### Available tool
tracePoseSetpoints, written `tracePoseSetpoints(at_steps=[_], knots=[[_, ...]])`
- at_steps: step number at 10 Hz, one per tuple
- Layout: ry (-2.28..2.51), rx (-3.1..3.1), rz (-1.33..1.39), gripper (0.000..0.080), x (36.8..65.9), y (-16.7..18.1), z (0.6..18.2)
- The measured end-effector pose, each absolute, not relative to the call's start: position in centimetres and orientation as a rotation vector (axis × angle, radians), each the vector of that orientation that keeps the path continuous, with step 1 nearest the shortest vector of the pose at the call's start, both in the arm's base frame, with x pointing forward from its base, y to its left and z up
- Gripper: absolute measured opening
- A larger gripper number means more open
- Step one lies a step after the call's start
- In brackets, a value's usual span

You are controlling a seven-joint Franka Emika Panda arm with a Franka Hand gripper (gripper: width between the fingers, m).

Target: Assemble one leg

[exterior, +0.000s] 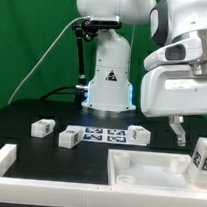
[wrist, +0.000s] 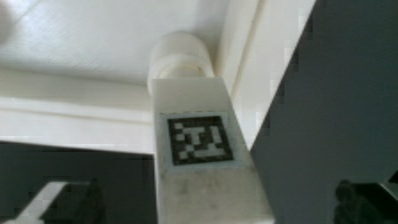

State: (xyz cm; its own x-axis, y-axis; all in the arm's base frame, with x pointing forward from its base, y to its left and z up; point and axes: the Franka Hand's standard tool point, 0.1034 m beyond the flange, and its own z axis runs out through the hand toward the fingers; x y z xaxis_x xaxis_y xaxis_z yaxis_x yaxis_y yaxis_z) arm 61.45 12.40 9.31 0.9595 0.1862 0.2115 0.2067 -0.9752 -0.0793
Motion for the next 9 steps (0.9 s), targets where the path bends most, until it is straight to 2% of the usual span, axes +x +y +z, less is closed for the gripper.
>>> tracePoseSetpoints(at_steps=[2, 5, 9], knots=[[-0.296, -3.014, -0.072, 0.0648, 61.1, 12.5, 9.3], [-0.292, -3.013, -0.118, 0.0648, 61.7, 12.5, 9.4], [-0.143, -3.029, -0.202, 0.0648, 62.7, 12.6, 8.1]])
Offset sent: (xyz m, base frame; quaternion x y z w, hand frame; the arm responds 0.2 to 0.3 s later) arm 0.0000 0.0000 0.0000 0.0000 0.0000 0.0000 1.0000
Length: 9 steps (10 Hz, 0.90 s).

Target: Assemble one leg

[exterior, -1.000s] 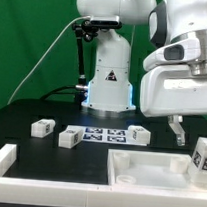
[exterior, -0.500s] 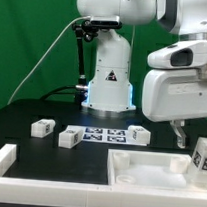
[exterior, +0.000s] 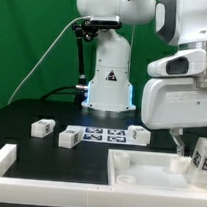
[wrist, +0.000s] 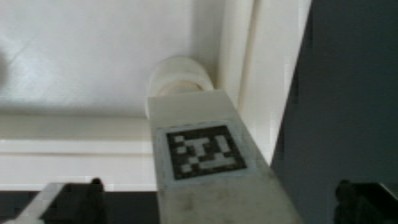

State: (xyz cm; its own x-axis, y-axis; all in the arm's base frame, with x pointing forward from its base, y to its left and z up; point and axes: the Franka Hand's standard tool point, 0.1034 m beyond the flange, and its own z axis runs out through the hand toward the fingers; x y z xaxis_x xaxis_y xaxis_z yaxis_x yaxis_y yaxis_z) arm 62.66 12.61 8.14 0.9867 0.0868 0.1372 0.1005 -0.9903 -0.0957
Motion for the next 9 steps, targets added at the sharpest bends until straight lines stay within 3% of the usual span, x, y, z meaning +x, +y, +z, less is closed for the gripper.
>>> tracePoseSetpoints(at_steps=[4, 6, 9], knots=[[-0.143, -3.03, -0.215, 0.0636, 62.88, 12.47, 7.86], [-0.14, -3.031, -0.214, 0.0293, 62.88, 12.3, 7.83], [-0.093, -3.031, -0.213, 0.0295, 62.91, 12.18, 7.83]])
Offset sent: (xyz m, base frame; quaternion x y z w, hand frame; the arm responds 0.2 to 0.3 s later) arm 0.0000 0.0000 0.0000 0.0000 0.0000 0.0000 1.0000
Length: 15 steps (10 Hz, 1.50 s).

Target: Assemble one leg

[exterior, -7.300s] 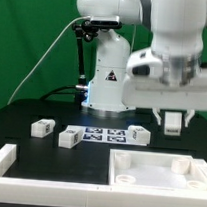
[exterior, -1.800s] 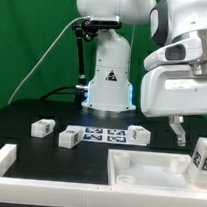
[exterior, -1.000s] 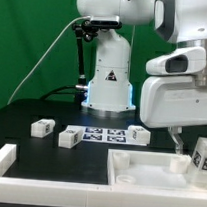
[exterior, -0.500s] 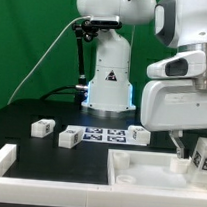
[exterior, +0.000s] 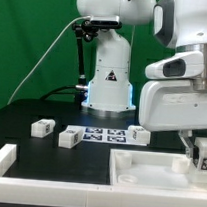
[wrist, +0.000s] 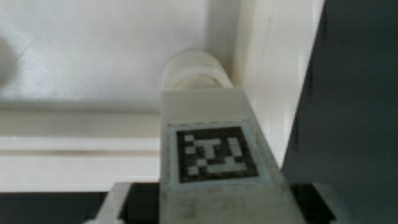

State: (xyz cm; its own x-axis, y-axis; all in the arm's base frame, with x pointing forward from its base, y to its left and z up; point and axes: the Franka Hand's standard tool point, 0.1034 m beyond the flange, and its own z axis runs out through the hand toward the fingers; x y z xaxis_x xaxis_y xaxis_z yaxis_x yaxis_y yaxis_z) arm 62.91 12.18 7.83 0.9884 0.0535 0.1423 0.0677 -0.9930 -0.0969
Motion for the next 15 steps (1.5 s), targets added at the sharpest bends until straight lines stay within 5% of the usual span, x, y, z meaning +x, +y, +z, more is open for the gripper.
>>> tracePoseSetpoints(at_steps=[15], knots=[[1.833, -2.251, -0.215, 0.0297, 62.1, 10.1, 7.6]])
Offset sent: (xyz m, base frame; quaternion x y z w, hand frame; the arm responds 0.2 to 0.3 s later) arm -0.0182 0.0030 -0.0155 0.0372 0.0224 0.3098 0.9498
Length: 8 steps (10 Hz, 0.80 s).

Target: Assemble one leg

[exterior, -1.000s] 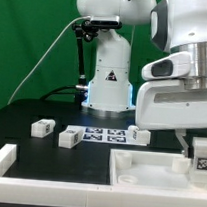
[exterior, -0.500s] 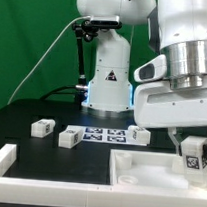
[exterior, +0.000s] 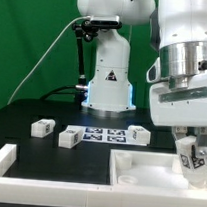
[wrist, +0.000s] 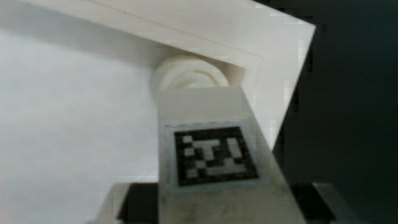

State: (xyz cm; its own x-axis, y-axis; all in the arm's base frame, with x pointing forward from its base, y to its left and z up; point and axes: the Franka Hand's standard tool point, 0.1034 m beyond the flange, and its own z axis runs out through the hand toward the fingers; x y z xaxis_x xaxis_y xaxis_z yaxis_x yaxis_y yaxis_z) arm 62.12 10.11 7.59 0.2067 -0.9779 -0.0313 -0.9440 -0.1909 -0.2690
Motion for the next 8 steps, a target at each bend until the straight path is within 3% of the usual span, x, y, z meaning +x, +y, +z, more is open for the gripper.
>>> tracePoseSetpoints(at_steps=[8], knots=[[2.304, -1.697, -0.085, 0.0297, 61.7, 12.3, 7.5]])
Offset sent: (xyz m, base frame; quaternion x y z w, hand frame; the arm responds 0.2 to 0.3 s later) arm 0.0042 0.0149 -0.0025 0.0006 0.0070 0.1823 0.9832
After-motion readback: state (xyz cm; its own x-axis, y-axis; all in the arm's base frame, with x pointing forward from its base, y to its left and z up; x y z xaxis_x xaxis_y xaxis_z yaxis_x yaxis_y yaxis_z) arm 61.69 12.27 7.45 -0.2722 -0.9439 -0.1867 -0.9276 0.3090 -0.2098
